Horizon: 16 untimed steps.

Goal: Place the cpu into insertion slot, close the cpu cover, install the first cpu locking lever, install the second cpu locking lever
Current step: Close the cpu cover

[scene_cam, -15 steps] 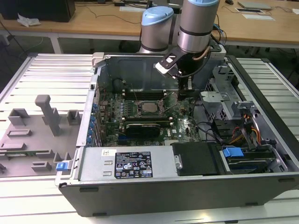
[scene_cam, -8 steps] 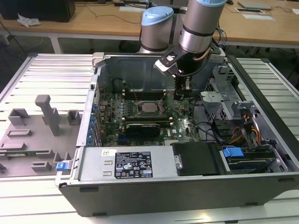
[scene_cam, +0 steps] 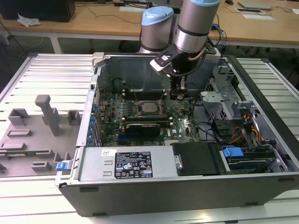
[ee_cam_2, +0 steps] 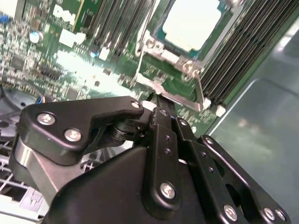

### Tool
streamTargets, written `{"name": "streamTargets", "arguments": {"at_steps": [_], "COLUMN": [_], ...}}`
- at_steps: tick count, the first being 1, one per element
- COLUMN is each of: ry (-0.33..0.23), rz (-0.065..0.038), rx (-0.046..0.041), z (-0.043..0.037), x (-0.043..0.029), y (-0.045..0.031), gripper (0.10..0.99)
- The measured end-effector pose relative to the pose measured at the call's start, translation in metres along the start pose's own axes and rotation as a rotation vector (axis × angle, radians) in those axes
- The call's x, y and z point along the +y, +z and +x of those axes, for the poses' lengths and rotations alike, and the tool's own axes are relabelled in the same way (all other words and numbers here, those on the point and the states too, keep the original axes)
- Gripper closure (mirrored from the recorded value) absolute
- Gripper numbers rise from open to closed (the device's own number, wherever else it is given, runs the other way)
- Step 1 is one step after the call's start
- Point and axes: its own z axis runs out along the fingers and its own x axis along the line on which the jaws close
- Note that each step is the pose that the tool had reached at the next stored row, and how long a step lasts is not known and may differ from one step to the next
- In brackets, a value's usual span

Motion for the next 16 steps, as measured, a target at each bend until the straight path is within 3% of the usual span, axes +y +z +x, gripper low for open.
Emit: {"name": "streamTargets", "arguments": {"at_steps": [6,11,16], "ry": [0.000,0.000,-0.001], "rz": [0.000,0.000,-0.033], "rx": [-0.0002,-0.0001,0.0004], "z": [0.0009,0.0010,0.0007], "x": [-0.0171,-0.0193,-0.0341], "y": [0.0010,0.0013,0.0040], "gripper": [0.980,0.980,0.980]}}
